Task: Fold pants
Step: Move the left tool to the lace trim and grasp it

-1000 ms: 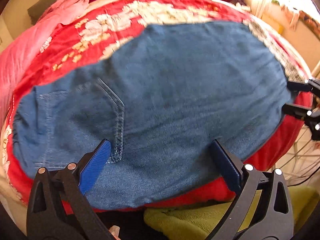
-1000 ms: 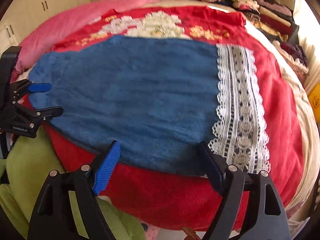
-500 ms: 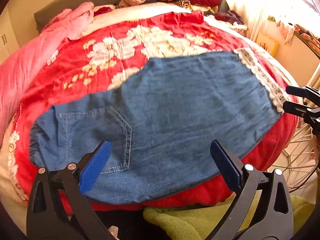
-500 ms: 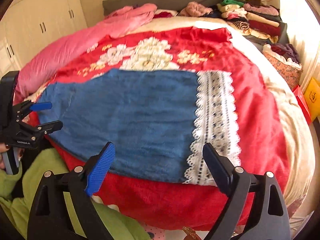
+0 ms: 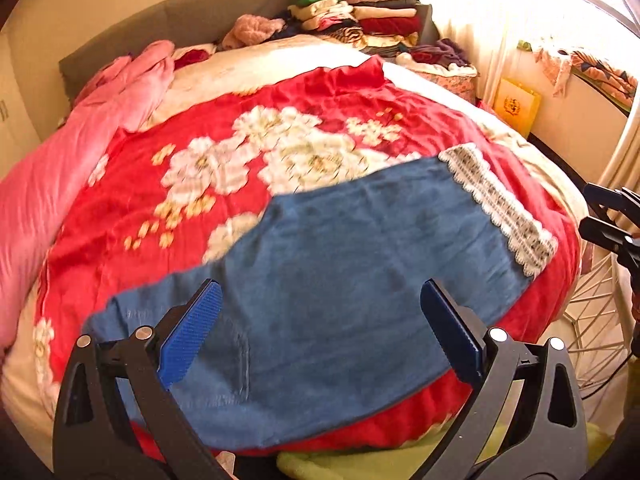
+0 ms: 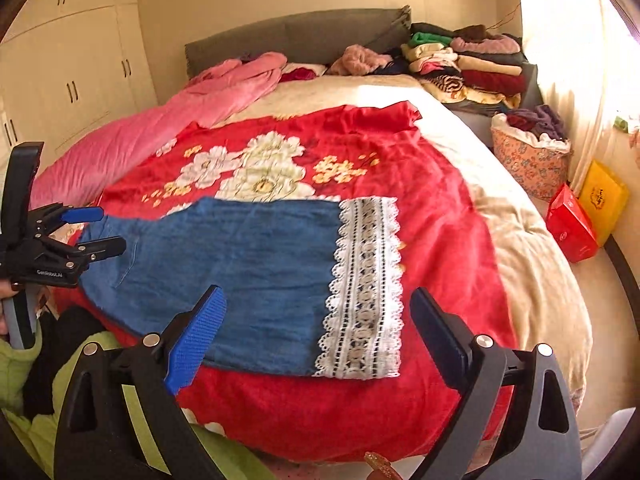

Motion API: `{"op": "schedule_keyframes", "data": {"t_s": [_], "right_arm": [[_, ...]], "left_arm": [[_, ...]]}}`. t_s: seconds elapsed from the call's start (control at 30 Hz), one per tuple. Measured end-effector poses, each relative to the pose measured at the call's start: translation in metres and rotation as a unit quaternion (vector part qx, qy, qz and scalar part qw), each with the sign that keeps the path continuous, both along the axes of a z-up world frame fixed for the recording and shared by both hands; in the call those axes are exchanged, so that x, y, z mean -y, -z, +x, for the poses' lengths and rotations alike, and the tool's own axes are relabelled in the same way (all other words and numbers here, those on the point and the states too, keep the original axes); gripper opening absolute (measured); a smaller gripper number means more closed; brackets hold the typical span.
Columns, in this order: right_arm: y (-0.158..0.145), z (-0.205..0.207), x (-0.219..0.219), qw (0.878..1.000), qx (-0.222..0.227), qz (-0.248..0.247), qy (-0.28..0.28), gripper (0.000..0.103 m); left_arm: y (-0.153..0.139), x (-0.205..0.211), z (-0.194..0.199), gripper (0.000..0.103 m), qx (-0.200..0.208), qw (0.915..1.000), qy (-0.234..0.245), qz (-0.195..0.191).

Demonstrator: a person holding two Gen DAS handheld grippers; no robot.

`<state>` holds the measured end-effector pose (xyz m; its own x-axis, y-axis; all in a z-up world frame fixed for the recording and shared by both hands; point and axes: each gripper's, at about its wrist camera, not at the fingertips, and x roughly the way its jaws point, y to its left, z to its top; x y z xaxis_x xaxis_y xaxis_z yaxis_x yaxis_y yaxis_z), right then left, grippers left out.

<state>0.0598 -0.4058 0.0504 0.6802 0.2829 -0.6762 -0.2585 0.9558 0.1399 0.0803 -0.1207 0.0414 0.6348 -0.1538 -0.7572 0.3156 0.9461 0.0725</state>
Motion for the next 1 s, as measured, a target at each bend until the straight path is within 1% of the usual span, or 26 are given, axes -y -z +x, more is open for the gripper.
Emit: {"op": "schedule_keyframes", "data": {"t_s": [0.17, 0.33, 0.47, 0.63, 0.8, 1.0], "right_arm": [[-0.005, -0.005, 0.016, 1.0, 0.014, 0.006, 0.02, 0.093], [-0.005, -0.007, 0.031, 0.999, 0.016, 0.012, 0.038, 0.093], [-0.001, -0.008, 0.039, 0.999, 0.011, 0.018, 0.048, 0.093], [0.01, -0.005, 0.042, 0.998, 0.003, 0.021, 0.053, 0.093], [0.022, 0.002, 0.041, 0.998, -0.012, 0.025, 0.049, 0.093], [0.041, 0.015, 0.031, 0.998, -0.043, 0.028, 0.032, 0.093]], "left_arm": [[-0.009, 0.024, 0.019, 0.093, -0.001, 0.9997, 0.025, 0.0], [-0.014, 0.05, 0.039, 0.093, -0.007, 0.9986, 0.053, 0.006], [-0.012, 0.075, 0.055, 0.093, -0.009, 0.9963, 0.082, 0.024], [0.003, 0.101, 0.084, 0.093, -0.031, 0.9931, 0.111, 0.021], [0.018, 0.121, 0.11, 0.093, -0.043, 0.9898, 0.133, 0.025], [0.043, 0.134, 0.146, 0.093, -0.075, 0.9866, 0.145, 0.0]]}}
